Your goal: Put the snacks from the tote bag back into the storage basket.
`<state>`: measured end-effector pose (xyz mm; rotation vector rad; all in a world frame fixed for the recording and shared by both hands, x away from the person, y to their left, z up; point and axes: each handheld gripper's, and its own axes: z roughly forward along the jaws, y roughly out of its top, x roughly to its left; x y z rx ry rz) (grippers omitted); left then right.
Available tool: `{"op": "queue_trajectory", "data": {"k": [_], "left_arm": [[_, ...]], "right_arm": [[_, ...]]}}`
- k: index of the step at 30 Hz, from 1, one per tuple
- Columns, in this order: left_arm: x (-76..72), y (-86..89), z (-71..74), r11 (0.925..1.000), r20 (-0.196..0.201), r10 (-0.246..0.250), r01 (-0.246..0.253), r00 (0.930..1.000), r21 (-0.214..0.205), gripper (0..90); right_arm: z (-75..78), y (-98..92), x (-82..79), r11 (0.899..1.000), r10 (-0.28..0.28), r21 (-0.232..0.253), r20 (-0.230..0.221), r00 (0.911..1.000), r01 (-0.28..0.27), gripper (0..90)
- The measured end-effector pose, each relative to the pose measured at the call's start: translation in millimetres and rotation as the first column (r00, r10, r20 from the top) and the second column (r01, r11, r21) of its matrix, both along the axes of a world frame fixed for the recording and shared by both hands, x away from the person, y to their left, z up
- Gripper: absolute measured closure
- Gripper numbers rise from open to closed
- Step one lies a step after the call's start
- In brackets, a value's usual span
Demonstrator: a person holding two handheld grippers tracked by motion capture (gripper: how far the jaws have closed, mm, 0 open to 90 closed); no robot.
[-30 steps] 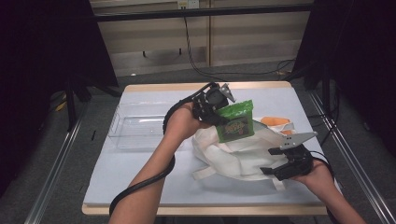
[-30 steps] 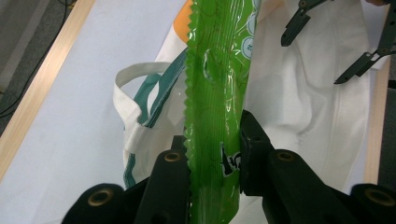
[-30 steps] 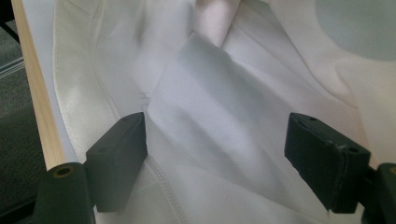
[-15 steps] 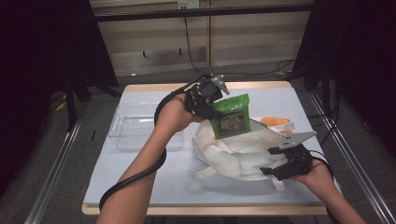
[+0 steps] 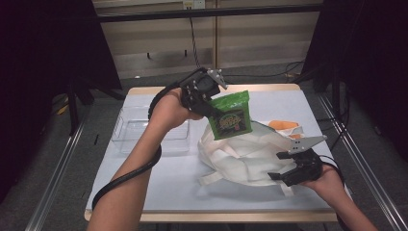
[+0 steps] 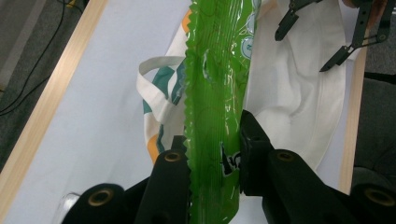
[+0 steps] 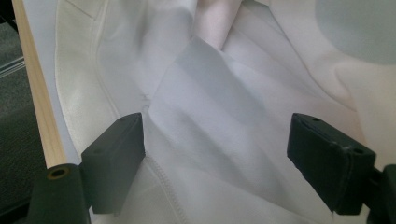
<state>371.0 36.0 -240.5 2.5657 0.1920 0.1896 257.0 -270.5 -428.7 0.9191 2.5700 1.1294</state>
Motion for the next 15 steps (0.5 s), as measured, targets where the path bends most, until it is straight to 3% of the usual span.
{"op": "queue_trajectory", "data": {"k": [15], "left_arm": [[10.8, 21.8, 14.0, 0.9996, 0.016, 0.01, -0.011, 0.9998, 0.026, 77.2]], "right_arm": [[0.6, 1.6, -0.3, 1.0, 0.003, 0.0, 0.0, 1.0, -0.003, 18.5]]}}
